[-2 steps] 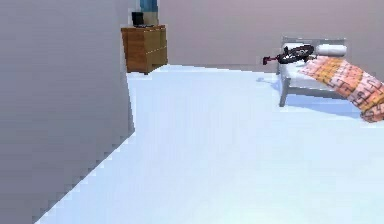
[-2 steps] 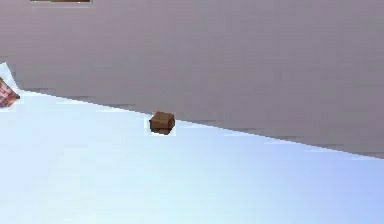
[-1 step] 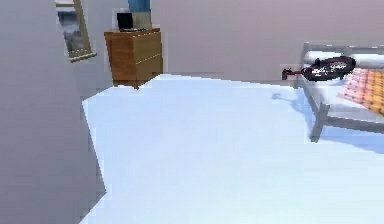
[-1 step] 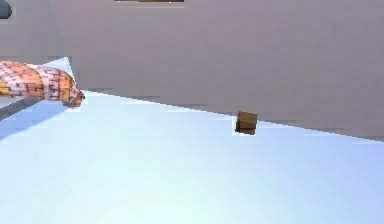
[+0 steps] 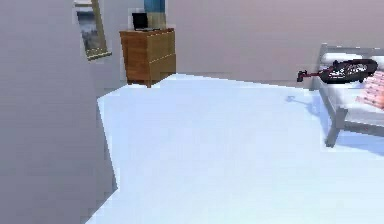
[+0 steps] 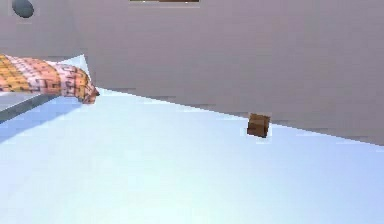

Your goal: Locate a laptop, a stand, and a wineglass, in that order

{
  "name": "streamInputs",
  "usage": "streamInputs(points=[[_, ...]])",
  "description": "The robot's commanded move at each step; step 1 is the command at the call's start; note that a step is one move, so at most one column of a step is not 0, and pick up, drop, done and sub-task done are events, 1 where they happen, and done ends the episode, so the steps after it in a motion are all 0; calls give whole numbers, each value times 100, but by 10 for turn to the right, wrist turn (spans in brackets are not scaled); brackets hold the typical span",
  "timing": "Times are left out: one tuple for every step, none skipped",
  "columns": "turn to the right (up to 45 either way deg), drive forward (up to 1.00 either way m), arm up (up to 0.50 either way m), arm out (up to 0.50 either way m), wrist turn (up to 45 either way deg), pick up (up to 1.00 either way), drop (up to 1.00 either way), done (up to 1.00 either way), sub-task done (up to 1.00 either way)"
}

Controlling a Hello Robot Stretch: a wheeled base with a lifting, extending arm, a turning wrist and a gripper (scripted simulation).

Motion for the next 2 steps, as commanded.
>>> streamInputs(points=[[0, 100, 0, 0, 0, 0, 0, 0, 0], [0, 35, 0, 0, 0, 0, 0, 0, 0]])
